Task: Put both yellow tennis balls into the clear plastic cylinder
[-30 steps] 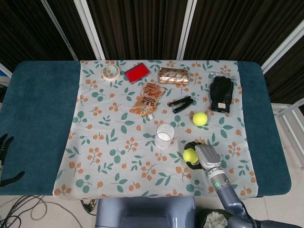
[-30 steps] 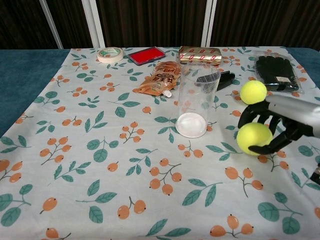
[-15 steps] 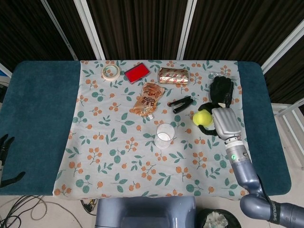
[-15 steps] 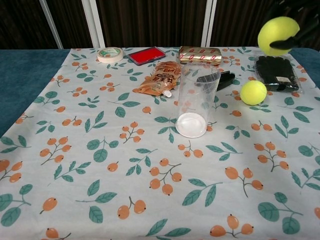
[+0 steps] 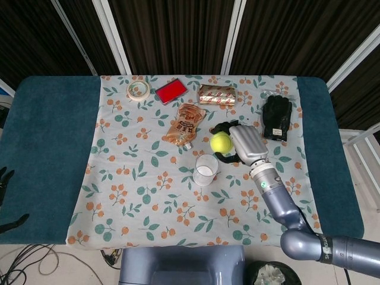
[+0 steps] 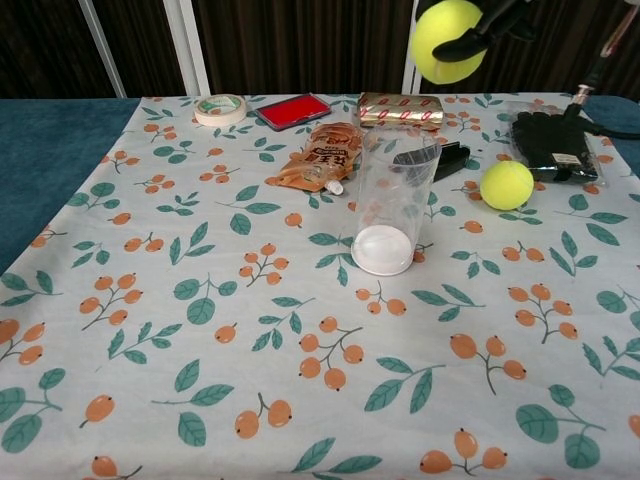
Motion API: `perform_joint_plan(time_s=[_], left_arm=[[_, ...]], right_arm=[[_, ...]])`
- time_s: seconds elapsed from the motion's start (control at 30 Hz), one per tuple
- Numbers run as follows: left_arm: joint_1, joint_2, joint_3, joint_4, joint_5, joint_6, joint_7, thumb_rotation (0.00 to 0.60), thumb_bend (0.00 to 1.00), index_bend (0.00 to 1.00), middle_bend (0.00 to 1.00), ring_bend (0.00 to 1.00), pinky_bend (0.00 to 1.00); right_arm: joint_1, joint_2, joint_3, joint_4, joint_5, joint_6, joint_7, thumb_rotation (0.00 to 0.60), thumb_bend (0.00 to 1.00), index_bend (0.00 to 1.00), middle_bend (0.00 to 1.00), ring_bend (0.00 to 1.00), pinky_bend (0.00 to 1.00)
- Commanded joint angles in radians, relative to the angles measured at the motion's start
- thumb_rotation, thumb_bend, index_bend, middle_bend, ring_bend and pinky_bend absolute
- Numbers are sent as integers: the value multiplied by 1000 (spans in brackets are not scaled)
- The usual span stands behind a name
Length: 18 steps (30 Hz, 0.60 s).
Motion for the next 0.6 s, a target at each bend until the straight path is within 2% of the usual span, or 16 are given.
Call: perform_joint_plan(time_s=[0.03, 0.3, 0.33, 0.4, 0.43, 0.47, 0.6], left_arm=[[0, 1, 0, -2, -1, -2, 0, 600, 41, 54, 0, 0, 138], [1, 3, 0, -4, -2, 1, -3, 600, 41, 54, 0, 0, 138], [1, 3, 0, -4, -2, 1, -3, 600, 41, 54, 0, 0, 138], [1, 3, 0, -5, -1, 1, -2, 600, 41, 54, 0, 0, 138], [1, 3, 1, -5, 0, 1, -1, 600, 41, 54, 0, 0, 138], [1, 3, 1, -5, 1, 1, 0, 600, 41, 54, 0, 0, 138], [2, 3, 1, -6, 0, 1, 1, 600, 41, 54, 0, 0, 138]], right_arm=[[15, -11, -14, -21, 10, 5, -5, 600, 560, 496, 418, 588, 802], [31, -7, -67, -66, 8, 5, -6, 600, 560, 496, 418, 588, 847], [33, -6, -73, -67, 7, 4, -3, 600, 560, 496, 418, 587, 821], [34, -3, -83, -73, 5, 1, 3, 600, 559, 496, 418, 568, 464], [34, -1, -88, -75, 3, -1, 5, 600, 551, 495, 415, 543, 208], [36, 3, -96, -77, 3, -6, 6, 600, 536, 484, 404, 508, 26], [50, 20, -120, -80, 18, -22, -7, 600, 428, 355, 306, 379, 0]])
